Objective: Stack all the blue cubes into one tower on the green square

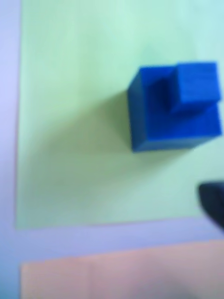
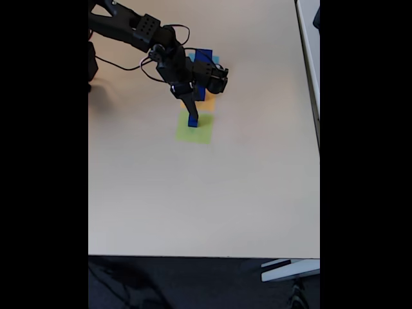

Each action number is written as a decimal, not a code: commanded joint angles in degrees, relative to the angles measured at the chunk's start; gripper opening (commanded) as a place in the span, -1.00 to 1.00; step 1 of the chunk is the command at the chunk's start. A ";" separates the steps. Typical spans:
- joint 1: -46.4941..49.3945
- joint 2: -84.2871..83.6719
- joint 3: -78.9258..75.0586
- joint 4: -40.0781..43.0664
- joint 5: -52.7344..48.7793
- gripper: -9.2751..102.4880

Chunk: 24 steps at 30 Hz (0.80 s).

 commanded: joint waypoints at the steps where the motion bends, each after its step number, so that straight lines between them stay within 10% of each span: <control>1: 0.18 3.60 1.05 -3.87 -0.70 -0.31; 24: 0.35 4.75 5.71 -6.94 0.00 -0.43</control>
